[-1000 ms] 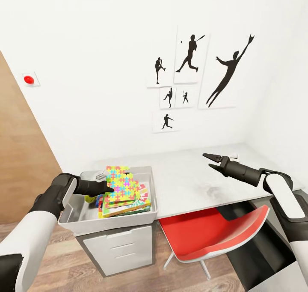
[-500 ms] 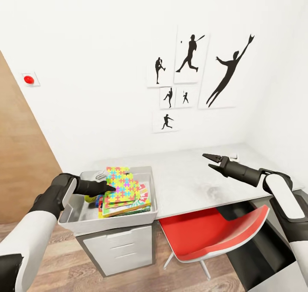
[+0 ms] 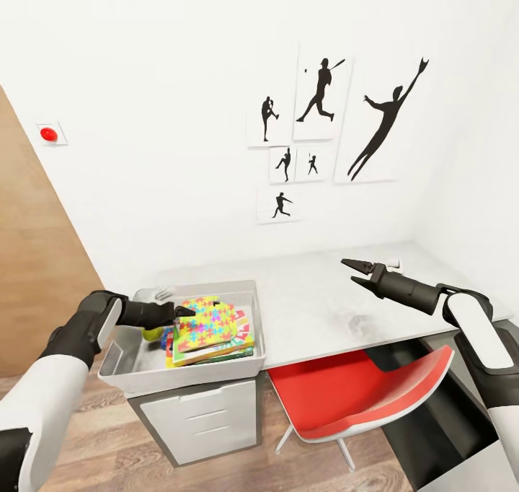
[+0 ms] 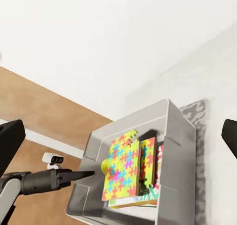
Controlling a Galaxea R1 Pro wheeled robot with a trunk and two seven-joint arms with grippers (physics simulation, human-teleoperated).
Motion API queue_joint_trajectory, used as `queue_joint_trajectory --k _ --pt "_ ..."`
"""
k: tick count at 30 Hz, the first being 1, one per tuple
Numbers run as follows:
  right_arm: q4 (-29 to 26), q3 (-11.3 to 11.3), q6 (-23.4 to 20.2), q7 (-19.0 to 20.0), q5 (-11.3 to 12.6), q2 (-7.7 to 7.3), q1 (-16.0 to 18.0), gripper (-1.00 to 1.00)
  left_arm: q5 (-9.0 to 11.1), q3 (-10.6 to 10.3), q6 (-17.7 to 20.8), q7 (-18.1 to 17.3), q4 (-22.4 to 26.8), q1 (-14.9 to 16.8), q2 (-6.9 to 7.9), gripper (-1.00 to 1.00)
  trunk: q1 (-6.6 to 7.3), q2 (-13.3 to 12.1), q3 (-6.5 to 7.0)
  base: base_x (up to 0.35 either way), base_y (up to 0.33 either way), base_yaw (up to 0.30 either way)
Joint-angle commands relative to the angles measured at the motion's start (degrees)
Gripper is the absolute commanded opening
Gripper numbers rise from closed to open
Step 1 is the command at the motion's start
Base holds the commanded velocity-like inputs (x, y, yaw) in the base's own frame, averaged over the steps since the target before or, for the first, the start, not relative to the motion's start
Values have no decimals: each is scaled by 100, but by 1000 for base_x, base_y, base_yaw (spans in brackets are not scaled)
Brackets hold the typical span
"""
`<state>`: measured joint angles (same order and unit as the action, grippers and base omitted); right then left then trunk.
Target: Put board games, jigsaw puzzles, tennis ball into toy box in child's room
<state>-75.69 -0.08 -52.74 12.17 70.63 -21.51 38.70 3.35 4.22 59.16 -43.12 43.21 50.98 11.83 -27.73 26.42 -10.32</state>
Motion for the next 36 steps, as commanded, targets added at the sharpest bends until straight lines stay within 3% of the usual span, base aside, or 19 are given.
queue_joint_trajectory --k 1,5,6,7,10,11,13,17,18,20,22,24,29,36 --pt "2 -1 -17 43 -41 -2 6 100 44 13 49 3 3 6 36 100 -3 11 -11 0 0 0" --pt "2 -1 -20 47 -41 -3 6 100 108 82 59 -225 15 8 314 100 -3 11 -6 0 0 -15" --pt "2 -1 -22 48 -41 -3 6 100 144 160 64 -578 18 8 518 100 -3 11 -1 0 0 -90" --pt "2 -1 -23 48 -41 -3 6 100 152 188 65 -740 18 8 596 100 -3 11 6 0 0 -101" --pt "0 -1 -28 52 -33 -9 -6 100 165 272 61 -1914 20 9 1107 100 -3 11 28 0 0 -125" --pt "-3 -1 -29 54 -31 -13 -9 100 162 277 57 -2113 20 9 1190 100 -3 11 36 -6 0 -134" --pt "-40 -3 -42 69 -13 -42 -23 100 144 290 29 -2842 20 4 1527 100 -3 11 52 -76 35 -139" --pt "-126 -54 -57 105 13 -71 -40 100 148 291 2 -3542 21 -2 2002 100 -3 11 86 -183 113 -139" --pt "-202 -99 -72 113 22 -78 -51 100 154 289 -10 -3780 21 -4 2208 100 -3 11 95 -220 144 -135" --pt "-296 -159 -113 119 30 -82 -79 100 155 286 -48 -4011 7 -8 2415 100 -3 11 112 -201 135 -133" --pt "-527 -312 -307 133 40 -84 -164 100 151 283 -254 -4421 -28 -20 2771 100 -3 11 129 -105 71 -125" --pt "-754 -439 -494 188 43 -80 -215 100 154 282 -480 -4666 -47 -33 2969 100 -3 11 147 -47 32 -118" --pt "-1146 -690 -724 537 46 -79 -438 100 157 285 -780 -4688 -75 -64 3198 100 -3 11 191 -19 13 -99" --pt "-1309 -1120 -726 1205 41 -88 -889 100 159 282 -962 -4688 -122 -89 3325 100 -3 11 254 -5 3 -36"
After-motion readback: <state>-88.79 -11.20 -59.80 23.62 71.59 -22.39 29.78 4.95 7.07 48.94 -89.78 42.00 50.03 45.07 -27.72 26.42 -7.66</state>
